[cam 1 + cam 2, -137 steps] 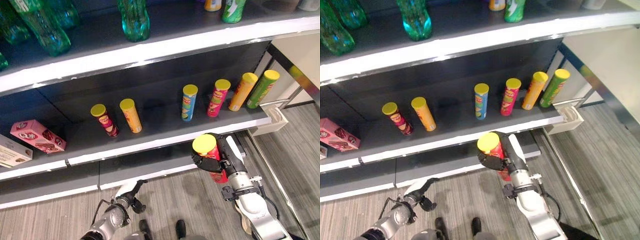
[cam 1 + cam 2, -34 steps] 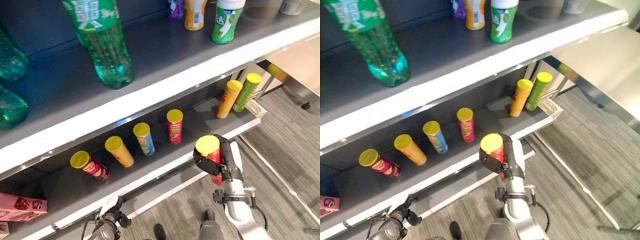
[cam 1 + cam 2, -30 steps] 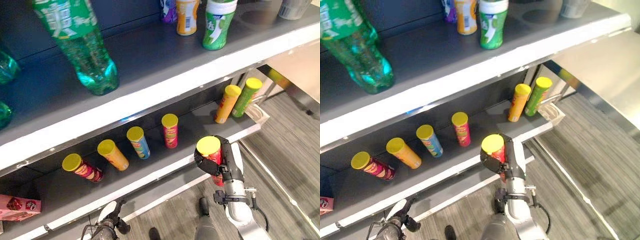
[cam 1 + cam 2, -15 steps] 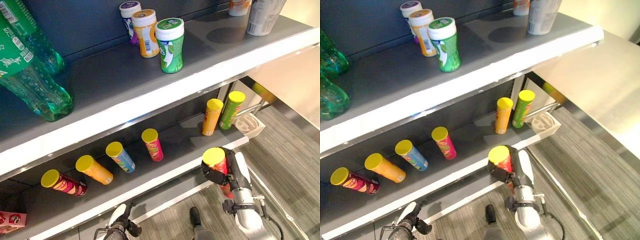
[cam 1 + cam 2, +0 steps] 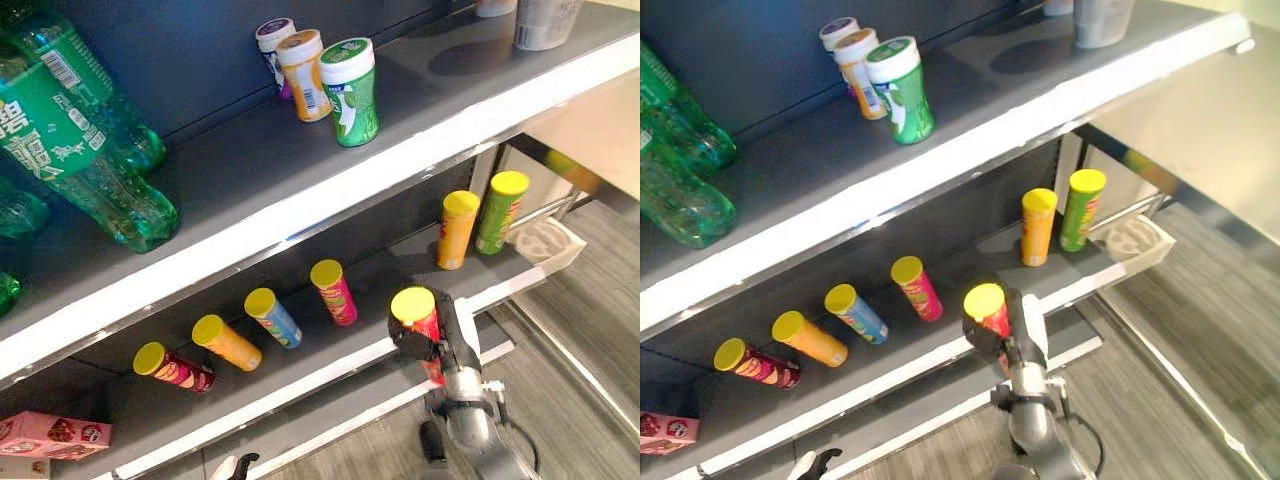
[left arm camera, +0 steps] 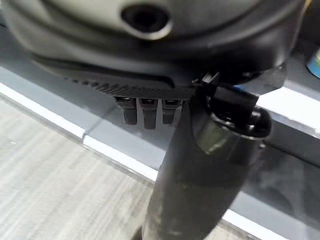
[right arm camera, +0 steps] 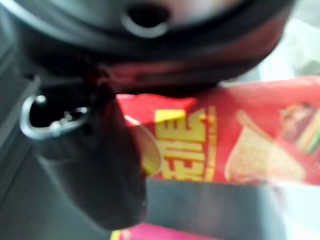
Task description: Put the goods on the table back onto the shelves and tidy them up.
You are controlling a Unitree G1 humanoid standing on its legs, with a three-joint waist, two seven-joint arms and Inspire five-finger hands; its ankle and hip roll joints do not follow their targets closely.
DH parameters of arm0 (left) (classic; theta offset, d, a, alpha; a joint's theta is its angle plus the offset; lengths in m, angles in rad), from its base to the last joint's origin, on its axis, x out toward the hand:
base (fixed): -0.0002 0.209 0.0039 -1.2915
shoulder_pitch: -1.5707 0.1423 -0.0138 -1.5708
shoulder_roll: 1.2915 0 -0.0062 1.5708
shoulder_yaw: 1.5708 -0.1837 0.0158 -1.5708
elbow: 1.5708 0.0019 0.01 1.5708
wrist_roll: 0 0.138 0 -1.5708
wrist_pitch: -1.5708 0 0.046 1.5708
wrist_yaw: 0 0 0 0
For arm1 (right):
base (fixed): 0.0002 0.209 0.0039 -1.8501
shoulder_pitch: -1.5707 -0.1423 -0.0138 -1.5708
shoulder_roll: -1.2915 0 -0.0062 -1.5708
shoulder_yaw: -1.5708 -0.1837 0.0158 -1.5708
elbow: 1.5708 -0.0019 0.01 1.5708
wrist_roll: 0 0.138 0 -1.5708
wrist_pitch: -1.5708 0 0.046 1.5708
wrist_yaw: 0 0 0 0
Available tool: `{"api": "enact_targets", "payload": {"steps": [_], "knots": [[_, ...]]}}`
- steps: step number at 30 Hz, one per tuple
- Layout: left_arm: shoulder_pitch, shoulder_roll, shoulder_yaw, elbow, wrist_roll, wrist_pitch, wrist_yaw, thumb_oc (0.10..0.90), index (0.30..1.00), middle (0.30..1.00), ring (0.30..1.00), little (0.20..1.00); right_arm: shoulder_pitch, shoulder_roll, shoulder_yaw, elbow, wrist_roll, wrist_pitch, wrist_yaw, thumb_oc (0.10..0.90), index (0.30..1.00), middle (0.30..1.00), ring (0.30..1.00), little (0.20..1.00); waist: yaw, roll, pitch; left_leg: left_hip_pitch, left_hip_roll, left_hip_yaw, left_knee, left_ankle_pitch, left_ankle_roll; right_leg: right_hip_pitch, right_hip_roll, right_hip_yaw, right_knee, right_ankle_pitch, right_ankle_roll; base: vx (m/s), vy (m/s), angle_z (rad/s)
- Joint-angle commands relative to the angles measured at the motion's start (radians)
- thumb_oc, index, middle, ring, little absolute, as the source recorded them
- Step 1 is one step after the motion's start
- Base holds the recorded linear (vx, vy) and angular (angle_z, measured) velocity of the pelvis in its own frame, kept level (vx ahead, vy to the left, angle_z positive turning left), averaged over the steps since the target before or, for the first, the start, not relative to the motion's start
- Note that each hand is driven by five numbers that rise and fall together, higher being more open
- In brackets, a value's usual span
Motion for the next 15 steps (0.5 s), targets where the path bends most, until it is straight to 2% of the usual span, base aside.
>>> {"api": "enact_targets", "payload": {"steps": [1,7,8,11,12,13,15], "knots": [[-0.089,0.098,-0.028,0.006,-0.017,-0.034,0.076,0.800,0.900,0.900,0.900,0.900,-0.129,0.039,-0.001,-0.110,-0.097,-0.108,-0.101,0.400,0.300,0.300,0.300,0.300,0.018,-0.011,0.013,-0.022,0.016,-0.024,0.008,-0.002,-0.005,0.066,-0.032,0.025,0.031,-0.108,0.049,-0.04,0.065,0.16],[-0.126,0.130,-0.074,-0.053,-0.020,-0.054,0.090,0.800,0.900,0.900,0.900,0.900,-0.299,0.061,-0.017,-0.039,-0.113,-0.094,-0.177,0.400,0.300,0.300,0.300,0.300,0.053,0.032,0.036,-0.059,-0.002,-0.051,0.008,0.009,-0.001,0.028,-0.060,0.016,0.047,-0.102,0.055,-0.03,0.024,0.11],[-0.127,0.130,-0.074,-0.053,-0.020,-0.054,0.090,0.800,0.900,0.900,0.900,0.900,-0.301,0.061,-0.016,-0.037,-0.113,-0.095,-0.178,0.400,0.300,0.300,0.300,0.300,0.052,0.032,0.036,-0.061,-0.002,-0.052,0.008,0.009,-0.001,0.027,-0.060,0.016,0.048,-0.103,0.055,-0.05,0.016,0.15],[-0.143,0.134,-0.087,-0.070,-0.028,-0.060,0.104,0.800,0.900,0.900,0.900,0.900,-0.357,0.077,-0.042,0.008,-0.122,-0.091,-0.230,0.400,0.300,0.300,0.300,0.300,0.065,0.054,0.048,-0.077,-0.011,-0.067,0.008,0.015,0.001,0.015,-0.071,0.007,0.059,-0.103,0.057,-0.04,0.015,0.09],[-0.143,0.134,-0.087,-0.070,-0.028,-0.060,0.103,0.800,0.900,0.900,0.900,0.900,-0.358,0.077,-0.042,0.009,-0.122,-0.092,-0.231,0.400,0.300,0.300,0.300,0.300,0.066,0.054,0.048,-0.078,-0.011,-0.067,0.008,0.015,0.001,0.014,-0.071,0.007,0.060,-0.103,0.057,-0.02,0.030,0.05],[-0.142,0.137,-0.087,-0.075,-0.034,-0.063,0.111,0.800,0.900,0.900,0.900,0.900,-0.381,0.077,-0.049,0.030,-0.140,-0.085,-0.256,0.400,0.300,0.300,0.300,0.300,0.072,0.068,0.054,-0.084,-0.016,-0.073,0.008,0.018,0.002,0.007,-0.077,0.002,0.064,-0.102,0.059,-0.01,0.019,0.08],[-0.143,0.140,-0.087,-0.079,-0.036,-0.066,0.115,0.800,0.900,0.900,0.900,0.900,-0.393,0.073,-0.056,0.041,-0.153,-0.082,-0.272,0.400,0.300,0.300,0.300,0.300,0.076,0.076,0.057,-0.089,-0.019,-0.076,0.008,0.019,0.002,0.003,-0.080,0.000,0.066,-0.102,0.059,-0.03,0.020,0.11]]}}
